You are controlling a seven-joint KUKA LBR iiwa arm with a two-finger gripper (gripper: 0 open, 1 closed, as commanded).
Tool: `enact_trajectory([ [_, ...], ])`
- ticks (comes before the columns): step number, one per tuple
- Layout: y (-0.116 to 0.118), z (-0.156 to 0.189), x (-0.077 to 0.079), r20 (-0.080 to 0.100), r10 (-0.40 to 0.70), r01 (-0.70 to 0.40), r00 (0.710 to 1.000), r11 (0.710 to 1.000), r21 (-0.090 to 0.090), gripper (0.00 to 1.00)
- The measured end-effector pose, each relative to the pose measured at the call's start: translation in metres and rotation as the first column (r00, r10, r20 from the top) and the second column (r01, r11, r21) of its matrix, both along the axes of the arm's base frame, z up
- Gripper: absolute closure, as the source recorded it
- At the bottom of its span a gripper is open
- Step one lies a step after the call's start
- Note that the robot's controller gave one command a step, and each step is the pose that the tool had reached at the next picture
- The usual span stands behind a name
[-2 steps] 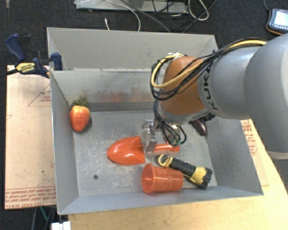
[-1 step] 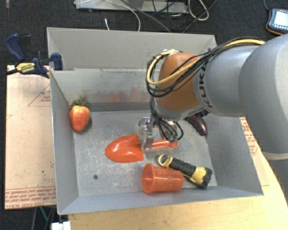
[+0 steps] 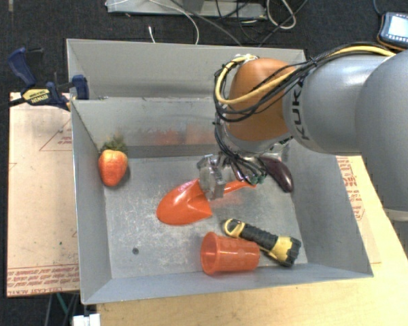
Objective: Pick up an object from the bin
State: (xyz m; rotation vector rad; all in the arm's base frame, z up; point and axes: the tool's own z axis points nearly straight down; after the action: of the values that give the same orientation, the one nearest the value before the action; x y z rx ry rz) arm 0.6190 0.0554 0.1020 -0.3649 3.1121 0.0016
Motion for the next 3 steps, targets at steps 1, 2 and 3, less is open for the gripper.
enact_trajectory([
  [1, 0.03, -0.024, -0.029, 0.008, 0.126, -0.126, 0.992, 0.992, -0.003, 1.0],
  [2, 0.009, -0.024, 0.004, 0.012, 0.253, -0.253, 0.967, 0.968, 0.002, 1.0],
  [3, 0.006, -0.024, 0.02, 0.008, 0.222, -0.222, 0.975, 0.975, 0.002, 1.0],
])
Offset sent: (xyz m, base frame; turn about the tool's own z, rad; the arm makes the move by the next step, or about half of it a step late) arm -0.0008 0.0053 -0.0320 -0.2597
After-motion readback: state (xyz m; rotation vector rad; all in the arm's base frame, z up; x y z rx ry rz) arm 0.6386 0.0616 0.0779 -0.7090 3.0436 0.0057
